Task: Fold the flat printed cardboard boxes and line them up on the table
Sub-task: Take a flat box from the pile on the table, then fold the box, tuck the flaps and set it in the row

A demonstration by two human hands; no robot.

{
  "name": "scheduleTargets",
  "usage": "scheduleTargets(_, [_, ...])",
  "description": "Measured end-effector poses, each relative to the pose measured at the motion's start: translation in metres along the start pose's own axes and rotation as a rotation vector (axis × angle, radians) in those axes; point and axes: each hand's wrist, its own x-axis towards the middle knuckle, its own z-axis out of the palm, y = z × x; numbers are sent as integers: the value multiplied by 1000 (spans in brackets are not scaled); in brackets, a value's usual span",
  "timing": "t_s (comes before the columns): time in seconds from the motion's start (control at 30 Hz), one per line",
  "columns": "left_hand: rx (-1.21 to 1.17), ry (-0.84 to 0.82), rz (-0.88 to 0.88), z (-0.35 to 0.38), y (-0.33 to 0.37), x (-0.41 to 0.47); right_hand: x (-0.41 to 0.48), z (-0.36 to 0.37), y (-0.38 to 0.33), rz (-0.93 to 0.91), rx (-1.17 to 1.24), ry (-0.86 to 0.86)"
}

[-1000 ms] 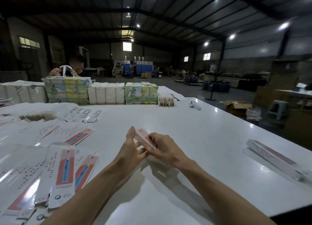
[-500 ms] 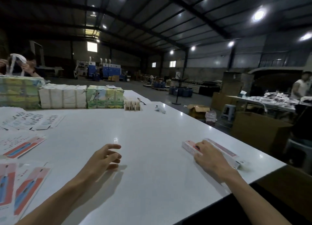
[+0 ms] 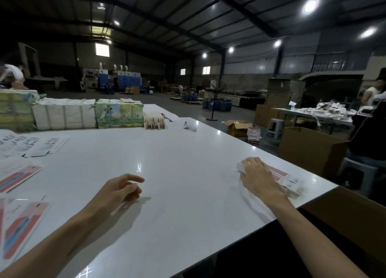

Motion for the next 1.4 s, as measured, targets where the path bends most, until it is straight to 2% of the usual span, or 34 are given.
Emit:
scheduleTargets(0.1, [37, 3, -10, -2, 1, -1, 11, -1, -70, -159, 186, 46])
scheduleTargets(0.23, [125, 66, -40, -7, 4, -2, 19, 0, -183, -345, 466, -8])
scheduleTargets(0.4, [405, 132, -114, -23, 16, -3, 14, 6, -289, -360, 707, -156])
scheduleTargets(0.57, [1006, 175, -263, -71, 30, -20, 5, 35, -325, -269, 800, -289])
scheduleTargets(0.67, [1340, 157, -464, -114, 47, -44, 9, 45, -323, -237, 859, -330])
scheduleTargets(0.77, [1480, 164, -718, -148, 58, -65, 13, 49, -319, -226, 909, -338])
scheduleTargets(0.87, [1513, 248, -874, -170, 51, -76, 13, 49, -321, -256, 901, -341])
scheduleTargets(0.97, [1501, 196, -901, -186, 38, -77, 12, 48, -321, -295, 891, -349])
scheduleTargets(1.17, [1177, 230, -860, -220, 37, -74, 11, 47, -319, -303, 909, -349])
scheduleTargets(1.23, [1055, 258, -808, -226, 31, -73, 10, 48, -319, -312, 905, -349])
scheduleTargets(1.4, [807, 407, -524, -223, 36, -63, 9, 47, -321, -332, 885, -358])
